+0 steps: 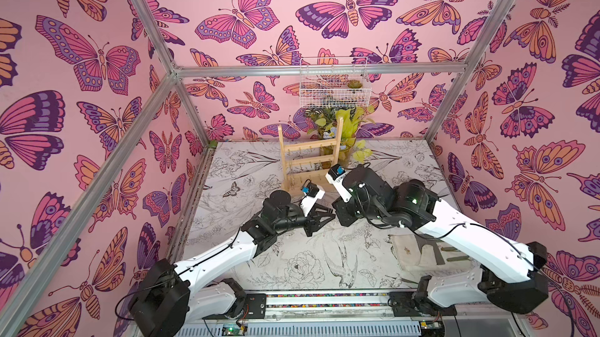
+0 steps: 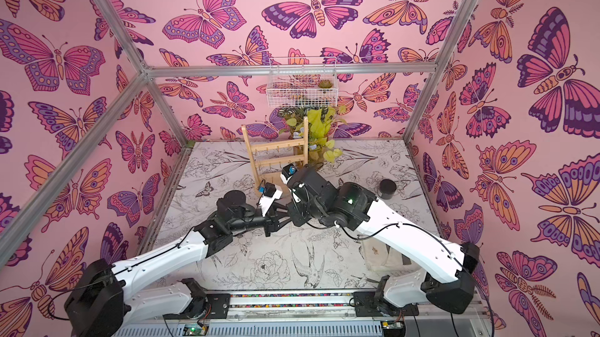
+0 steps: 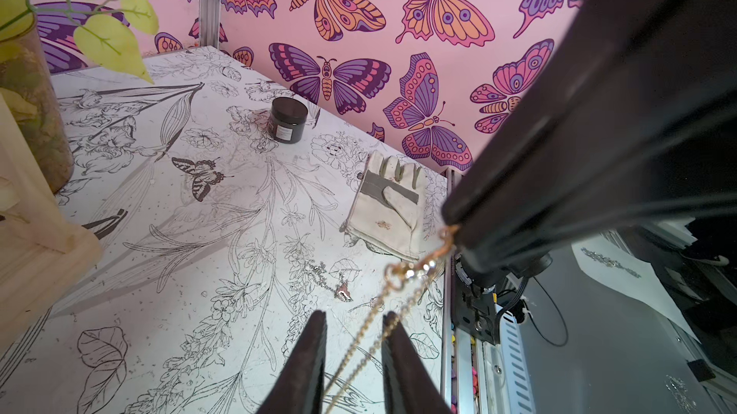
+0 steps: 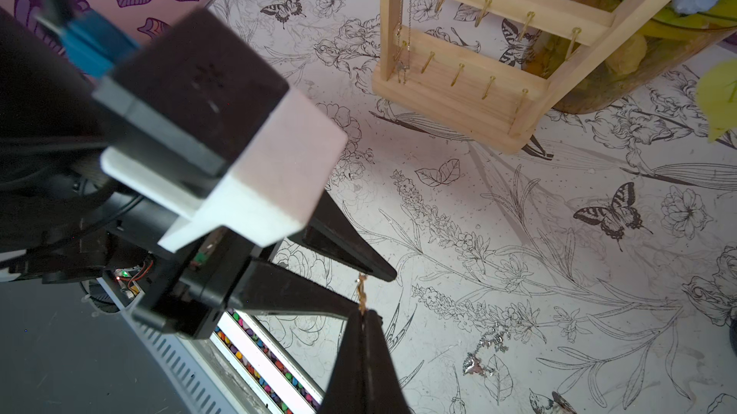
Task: Hang the necklace on the jewelry display stand
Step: Adjust the necklace.
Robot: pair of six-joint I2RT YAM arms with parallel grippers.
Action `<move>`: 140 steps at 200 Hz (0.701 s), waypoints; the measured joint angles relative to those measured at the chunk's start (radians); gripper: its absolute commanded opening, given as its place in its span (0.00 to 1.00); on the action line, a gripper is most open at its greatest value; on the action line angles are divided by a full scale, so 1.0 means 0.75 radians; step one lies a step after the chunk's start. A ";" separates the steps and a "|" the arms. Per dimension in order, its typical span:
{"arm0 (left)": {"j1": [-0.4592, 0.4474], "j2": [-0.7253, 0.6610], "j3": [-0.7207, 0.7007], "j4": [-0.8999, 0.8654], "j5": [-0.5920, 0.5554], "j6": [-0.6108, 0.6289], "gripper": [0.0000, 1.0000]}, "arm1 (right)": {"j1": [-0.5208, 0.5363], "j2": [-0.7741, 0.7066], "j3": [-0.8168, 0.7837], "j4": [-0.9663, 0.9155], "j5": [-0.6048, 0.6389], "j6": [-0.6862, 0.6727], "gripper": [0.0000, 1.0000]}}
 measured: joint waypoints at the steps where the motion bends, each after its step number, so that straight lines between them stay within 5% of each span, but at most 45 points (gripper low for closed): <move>1: 0.000 0.000 0.000 0.000 0.000 0.001 0.26 | 0.000 0.000 0.000 0.000 0.000 -0.001 0.02; 140: 0.001 -0.002 -0.007 0.001 0.004 0.000 0.17 | 0.000 0.009 0.009 0.001 0.019 -0.019 0.02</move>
